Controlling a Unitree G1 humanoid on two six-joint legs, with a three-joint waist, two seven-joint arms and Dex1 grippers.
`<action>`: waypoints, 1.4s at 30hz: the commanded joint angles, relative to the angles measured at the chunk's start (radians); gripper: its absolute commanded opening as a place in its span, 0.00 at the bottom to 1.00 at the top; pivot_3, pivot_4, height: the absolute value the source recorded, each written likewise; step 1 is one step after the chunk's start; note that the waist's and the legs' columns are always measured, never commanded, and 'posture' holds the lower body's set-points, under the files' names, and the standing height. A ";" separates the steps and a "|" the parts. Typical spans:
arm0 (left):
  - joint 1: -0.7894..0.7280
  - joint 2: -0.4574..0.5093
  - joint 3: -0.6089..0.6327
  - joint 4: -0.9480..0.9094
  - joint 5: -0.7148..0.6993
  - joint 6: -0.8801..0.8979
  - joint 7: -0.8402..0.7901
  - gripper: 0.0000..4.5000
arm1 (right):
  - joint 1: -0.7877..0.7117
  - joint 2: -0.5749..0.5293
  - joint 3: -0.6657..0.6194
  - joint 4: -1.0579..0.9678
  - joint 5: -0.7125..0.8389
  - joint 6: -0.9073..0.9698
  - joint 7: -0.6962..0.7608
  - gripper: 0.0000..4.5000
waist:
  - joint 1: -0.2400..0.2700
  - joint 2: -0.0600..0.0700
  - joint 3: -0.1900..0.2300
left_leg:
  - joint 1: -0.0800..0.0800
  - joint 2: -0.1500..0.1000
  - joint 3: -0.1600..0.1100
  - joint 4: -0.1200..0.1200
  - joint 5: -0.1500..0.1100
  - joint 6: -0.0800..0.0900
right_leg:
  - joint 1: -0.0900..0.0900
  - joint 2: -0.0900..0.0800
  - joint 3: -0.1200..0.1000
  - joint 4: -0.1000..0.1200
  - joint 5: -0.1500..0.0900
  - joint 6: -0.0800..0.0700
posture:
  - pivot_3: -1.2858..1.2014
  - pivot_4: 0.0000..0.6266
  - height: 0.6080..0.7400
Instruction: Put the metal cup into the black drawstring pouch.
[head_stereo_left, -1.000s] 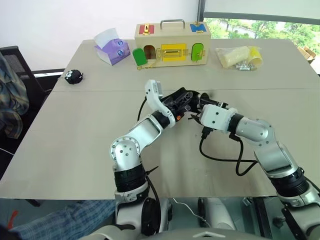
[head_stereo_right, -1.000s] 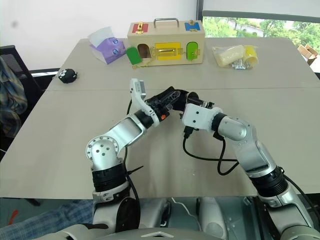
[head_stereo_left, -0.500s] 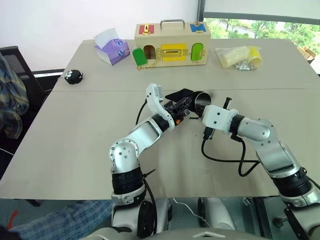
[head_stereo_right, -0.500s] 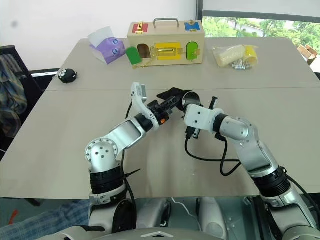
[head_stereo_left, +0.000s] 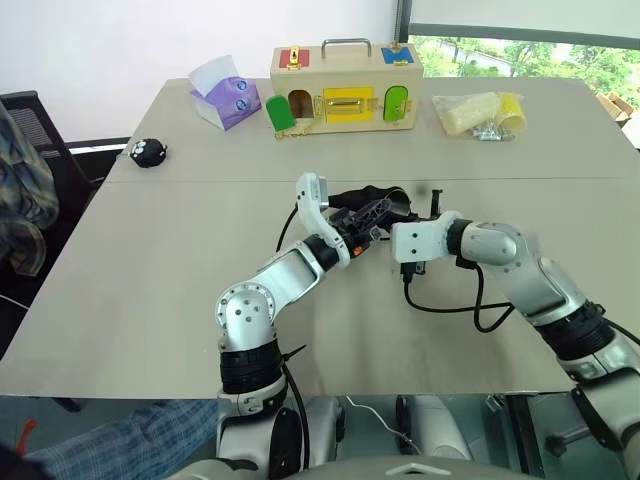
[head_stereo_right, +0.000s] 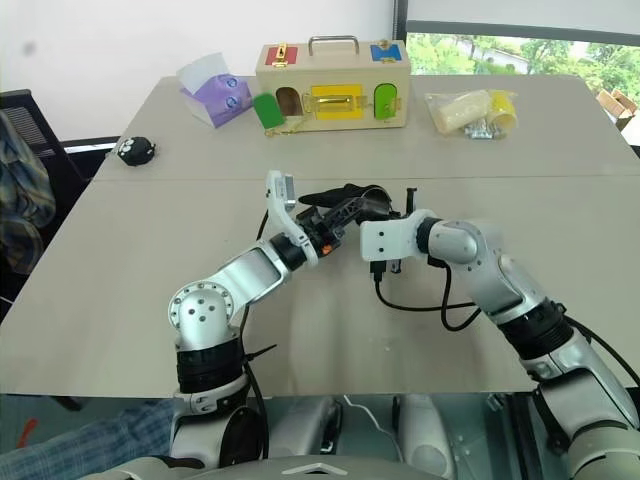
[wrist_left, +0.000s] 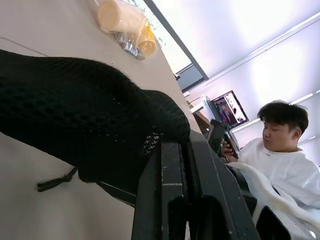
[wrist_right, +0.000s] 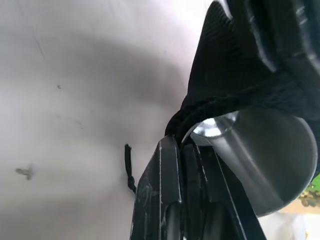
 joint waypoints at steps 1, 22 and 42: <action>-0.018 -0.009 -0.039 -0.058 -0.054 -0.023 -0.048 0.00 | -0.026 -0.008 0.031 0.033 -0.049 -0.042 0.028 0.01 | 0.000 0.000 0.000 | 0.000 0.000 0.000 0.000 0.000 0.000 | 0.000 0.000 0.000 0.000 0.000 0.000 | 0.52 0.24 0.77; -0.037 -0.020 0.001 0.011 -0.057 -0.137 -0.003 0.00 | 0.077 0.020 -0.181 -0.236 0.005 -0.037 -0.058 0.67 | 0.003 0.000 0.000 | -0.001 0.000 -0.001 0.000 0.000 0.000 | -0.001 -0.001 0.000 0.000 0.000 0.000 | 0.52 0.24 0.77; 0.015 0.049 -0.005 0.021 -0.113 -0.142 -0.029 0.00 | 0.220 0.341 -0.403 -0.033 0.362 0.399 -0.245 0.67 | -0.004 0.000 0.000 | 0.001 0.000 0.002 0.000 0.000 0.000 | -0.001 0.002 0.003 0.002 0.000 -0.001 | 0.52 0.24 0.77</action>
